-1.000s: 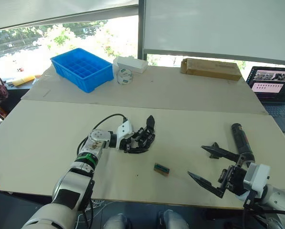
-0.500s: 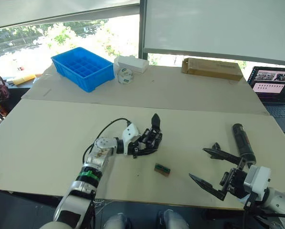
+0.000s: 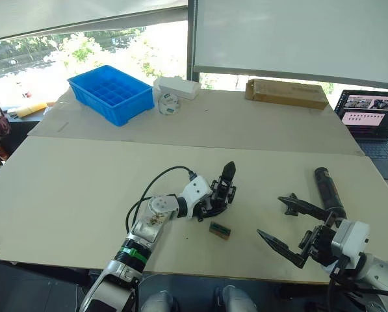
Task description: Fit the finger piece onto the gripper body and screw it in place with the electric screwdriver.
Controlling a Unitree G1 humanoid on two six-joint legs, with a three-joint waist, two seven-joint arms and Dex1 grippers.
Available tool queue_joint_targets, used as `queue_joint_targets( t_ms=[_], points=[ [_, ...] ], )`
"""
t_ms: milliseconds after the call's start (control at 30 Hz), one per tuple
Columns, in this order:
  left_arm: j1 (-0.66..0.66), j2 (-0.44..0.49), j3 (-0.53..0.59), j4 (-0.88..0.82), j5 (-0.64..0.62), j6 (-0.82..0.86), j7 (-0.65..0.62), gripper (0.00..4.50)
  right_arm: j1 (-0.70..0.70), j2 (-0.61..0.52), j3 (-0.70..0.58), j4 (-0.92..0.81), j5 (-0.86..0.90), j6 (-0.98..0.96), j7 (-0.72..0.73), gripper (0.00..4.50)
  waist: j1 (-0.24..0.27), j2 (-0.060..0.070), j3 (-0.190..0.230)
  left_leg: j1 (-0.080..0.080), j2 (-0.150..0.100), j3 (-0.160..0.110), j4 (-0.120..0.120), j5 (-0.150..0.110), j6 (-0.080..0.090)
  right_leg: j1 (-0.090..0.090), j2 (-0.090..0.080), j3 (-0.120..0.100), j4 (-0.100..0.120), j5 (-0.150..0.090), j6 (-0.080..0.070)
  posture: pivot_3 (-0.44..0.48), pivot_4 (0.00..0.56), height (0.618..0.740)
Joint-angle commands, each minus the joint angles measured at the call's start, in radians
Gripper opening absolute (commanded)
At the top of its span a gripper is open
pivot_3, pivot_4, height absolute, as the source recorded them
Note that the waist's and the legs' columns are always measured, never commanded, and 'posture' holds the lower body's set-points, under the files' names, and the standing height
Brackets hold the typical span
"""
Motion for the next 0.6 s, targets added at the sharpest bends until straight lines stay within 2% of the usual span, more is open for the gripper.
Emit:
queue_joint_targets(
  t_ms=[33,367,433,533,600],
  points=[
    [-0.034,-0.001,-0.005,-0.002,-0.006,-0.032,0.003,2.31,0.005,-0.005,-0.016,-0.050,0.010,0.012,-0.013,4.50,0.000,0.000,0.000,0.000,0.000,0.000,0.000,0.000,0.000,0.000,0.000,0.000,0.000,0.000,0.000,0.000,0.150,0.740],
    [0.009,0.024,-0.013,-0.018,-0.021,0.003,-0.024,2.31,0.078,-0.003,-0.069,-0.071,0.025,0.022,-0.013,4.50,0.000,0.000,0.000,0.001,0.000,0.000,0.000,0.000,0.000,0.001,0.000,0.000,0.000,0.000,0.000,0.000,0.150,0.740],
    [0.013,0.028,0.000,-0.029,-0.033,0.008,-0.025,3.33,0.090,0.000,-0.079,-0.074,0.029,0.017,-0.014,4.50,0.000,0.000,0.000,0.001,0.000,0.000,0.000,0.000,0.000,0.001,0.000,0.000,0.000,0.000,0.000,0.000,0.150,0.740],
    [0.022,0.047,0.013,-0.047,-0.059,0.011,-0.044,4.45,0.099,0.012,-0.096,-0.092,0.086,0.018,-0.015,4.50,0.000,0.000,0.000,0.001,0.000,0.000,0.000,0.000,0.000,0.001,0.000,0.001,0.000,0.000,0.000,0.000,0.150,0.740],
    [0.035,0.081,0.025,-0.067,-0.081,0.002,-0.077,4.45,0.114,0.016,-0.117,-0.107,0.126,0.029,-0.016,4.50,-0.001,0.000,0.000,0.001,0.000,0.000,0.000,0.000,0.000,0.001,0.000,0.001,0.000,0.000,0.000,0.000,0.150,0.740]
  ],
)
